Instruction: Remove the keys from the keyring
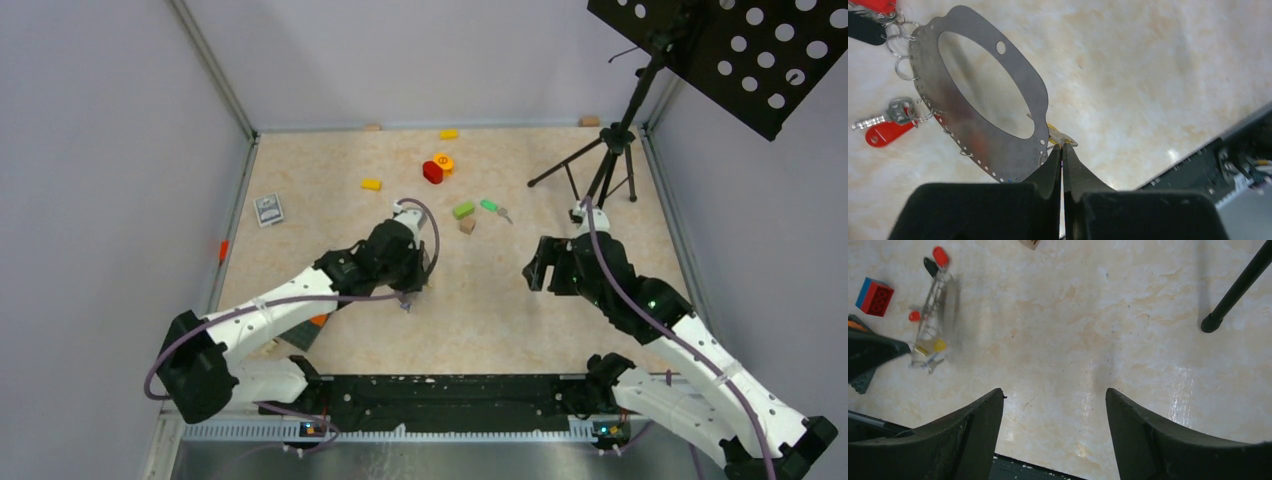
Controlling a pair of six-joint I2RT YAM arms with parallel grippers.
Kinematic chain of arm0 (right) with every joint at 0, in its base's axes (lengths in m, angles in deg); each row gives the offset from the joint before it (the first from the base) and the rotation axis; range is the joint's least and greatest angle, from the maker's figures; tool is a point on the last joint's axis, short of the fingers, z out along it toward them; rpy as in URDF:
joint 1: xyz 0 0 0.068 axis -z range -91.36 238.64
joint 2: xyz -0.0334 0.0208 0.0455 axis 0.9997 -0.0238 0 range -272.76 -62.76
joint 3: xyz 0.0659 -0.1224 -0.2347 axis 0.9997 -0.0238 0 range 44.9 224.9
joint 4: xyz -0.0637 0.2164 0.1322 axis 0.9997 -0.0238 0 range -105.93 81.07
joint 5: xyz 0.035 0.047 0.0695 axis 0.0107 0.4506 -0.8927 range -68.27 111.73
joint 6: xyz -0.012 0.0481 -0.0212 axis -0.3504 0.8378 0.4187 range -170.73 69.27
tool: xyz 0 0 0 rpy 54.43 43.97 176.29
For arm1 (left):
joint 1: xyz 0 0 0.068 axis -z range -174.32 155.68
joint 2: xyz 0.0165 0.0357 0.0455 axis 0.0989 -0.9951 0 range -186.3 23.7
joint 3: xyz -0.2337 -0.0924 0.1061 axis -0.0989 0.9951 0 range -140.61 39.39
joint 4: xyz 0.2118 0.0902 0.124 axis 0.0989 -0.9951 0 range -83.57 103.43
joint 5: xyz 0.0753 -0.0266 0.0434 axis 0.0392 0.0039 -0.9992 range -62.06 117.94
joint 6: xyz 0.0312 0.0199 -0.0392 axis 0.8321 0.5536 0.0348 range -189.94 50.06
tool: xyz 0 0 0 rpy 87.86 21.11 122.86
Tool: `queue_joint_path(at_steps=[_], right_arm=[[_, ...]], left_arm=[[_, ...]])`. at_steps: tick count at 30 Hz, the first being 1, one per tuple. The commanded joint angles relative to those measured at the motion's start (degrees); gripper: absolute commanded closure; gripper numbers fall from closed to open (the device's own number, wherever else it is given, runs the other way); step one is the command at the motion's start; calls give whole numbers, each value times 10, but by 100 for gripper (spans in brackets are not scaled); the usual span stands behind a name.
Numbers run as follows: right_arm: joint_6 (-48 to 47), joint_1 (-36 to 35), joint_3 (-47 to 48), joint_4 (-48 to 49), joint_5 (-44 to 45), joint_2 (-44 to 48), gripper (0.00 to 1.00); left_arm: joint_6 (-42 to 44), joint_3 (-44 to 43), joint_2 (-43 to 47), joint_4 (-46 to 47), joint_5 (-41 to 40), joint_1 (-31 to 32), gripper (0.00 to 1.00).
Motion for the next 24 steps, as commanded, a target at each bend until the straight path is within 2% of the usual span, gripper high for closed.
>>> queue_joint_path(at_steps=[1,6,11,17,24], right_arm=[[24,-3,31,0,20,17,27],[31,-3,30,-1,37,32,27],[36,-3,35,-8,49,36,28],[45,-3,36,-24,75,50,28],[55,-3,33,-31,88,67,28]], left_arm=[[-102,17,39,-10,-54,99,100],[-149,15,31,-1,-75,194,100],[-159,3,-17,30,-73,247,100],[-145,-50,-100,66,-58,279,100],[-101,-72,-151,146,-12,290,100]])
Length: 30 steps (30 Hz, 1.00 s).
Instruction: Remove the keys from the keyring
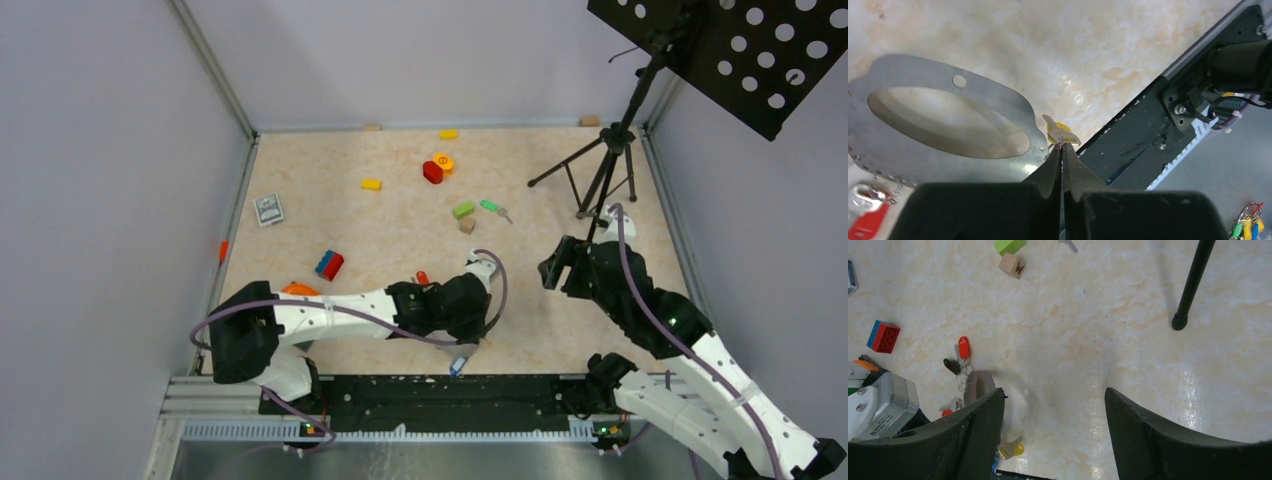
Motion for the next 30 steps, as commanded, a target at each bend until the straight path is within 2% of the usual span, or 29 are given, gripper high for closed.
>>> queue_joint_path(at_steps=[1,2,3,5,6,8,12,15,20,24,26,30], right_arm=[[11,-4,28,-4,18,10,28],[12,-3,27,-3,16,9,28],[13,-3,27,-3,15,8,28],[15,-3,25,-2,11,8,28],[16,-3,24,-2,11,8,28],[17,-3,22,1,10,7,28],[17,-3,12,14,-1,5,28],[20,-3,2,31,-19,-5,28],[6,-3,-24,84,-92,-34,28],[-17,-7,-50,155,-245,-105,28],[-5,-27,-54,159,-238,-143,29],[25,-84,-60,132,-161,-190,29]], left_arm=[[40,-35,-18,84,34,4,96],[49,-39,-20,80,32,4,84],[53,-42,-19,71,24,4,65],[64,-43,-7,53,-1,4,38],[66,-43,5,37,-30,4,29],[70,-43,39,0,-86,2,22],[85,-19,120,-45,-159,-15,17],[85,16,178,-59,-174,-45,17],[56,86,236,-88,-97,-154,18],[34,136,254,-81,-61,-169,20],[31,153,258,-72,-32,-169,21],[29,175,269,-73,-15,-169,22]])
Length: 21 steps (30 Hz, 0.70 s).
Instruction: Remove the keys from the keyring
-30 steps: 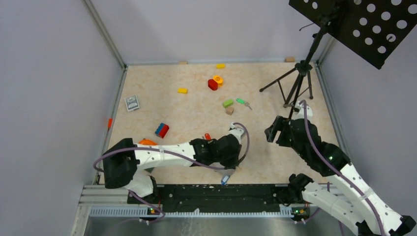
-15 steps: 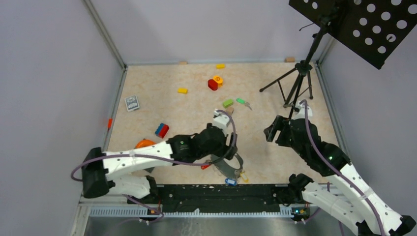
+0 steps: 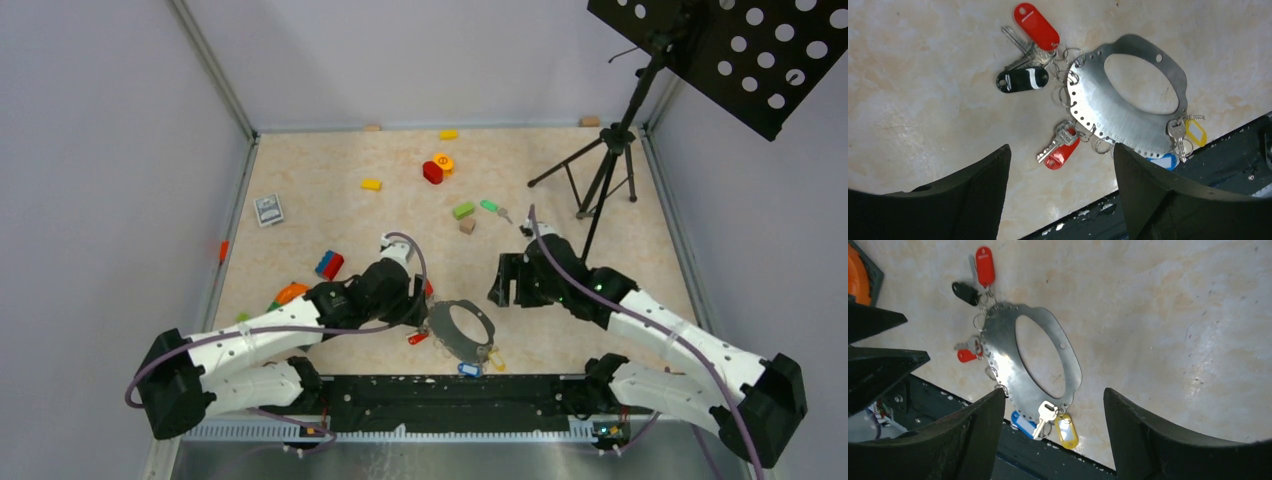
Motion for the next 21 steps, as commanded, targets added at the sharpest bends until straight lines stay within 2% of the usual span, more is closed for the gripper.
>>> queue_joint_path(at_steps=[1,9,16,21], right_arm=[[29,-54,-13,10,24,-27,29],[122,-126,-73,25,34,-19,37],[154,-132,-98,36,33,5,48],[175,-142,-115,39,32,24,49]], left_arm=[[-12,18,29,16,36,1,22],[2,34,33,36,30,1,25],[-18,52,10,47,57,1,34],[-25,71,8,45,77,2,37]])
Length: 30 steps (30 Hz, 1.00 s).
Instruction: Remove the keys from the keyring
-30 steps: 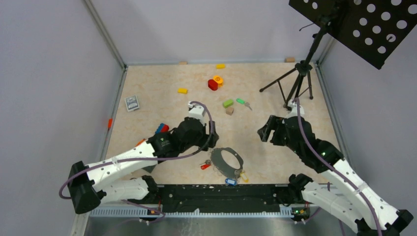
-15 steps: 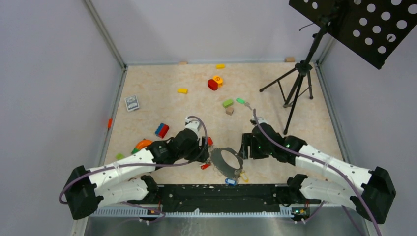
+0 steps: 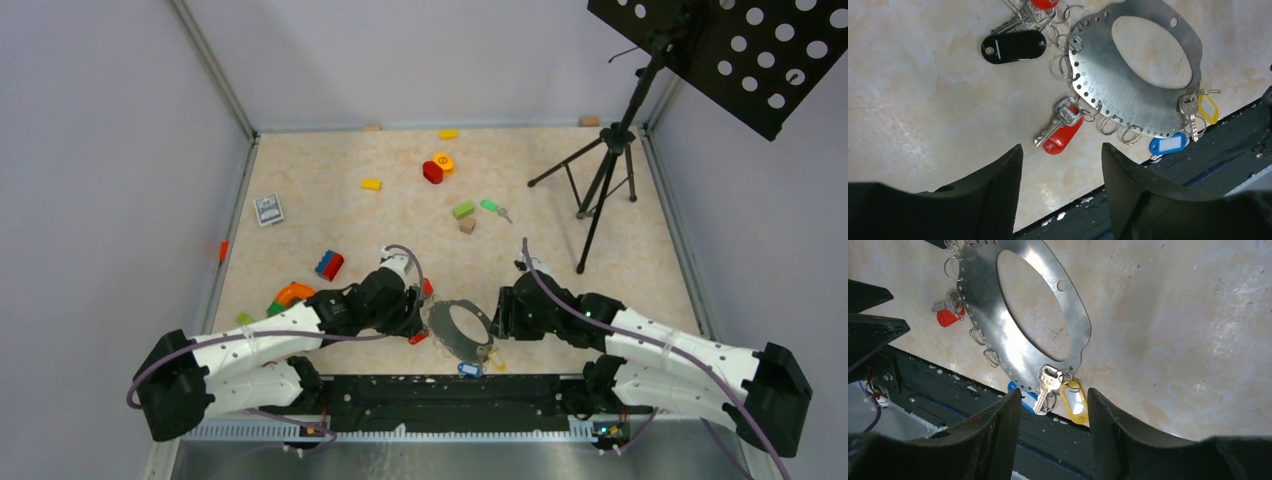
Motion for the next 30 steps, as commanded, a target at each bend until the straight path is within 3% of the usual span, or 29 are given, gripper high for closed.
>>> queue_joint_path(at_steps=[1,17,25,30], right_arm=[[35,-14,-11,23,7,25,49],[68,-64,-20,31,2,36,50],[116,-138,-9,-34,53,10,57],[128,-156,-24,14,23,-1,59]], left_arm=[[-13,18,0,19,24,2,38],[-25,36,-34,37,17,25,46],[-25,19,-15,24,-1,36,48],[-21,1,-3,18,-17,52,50]])
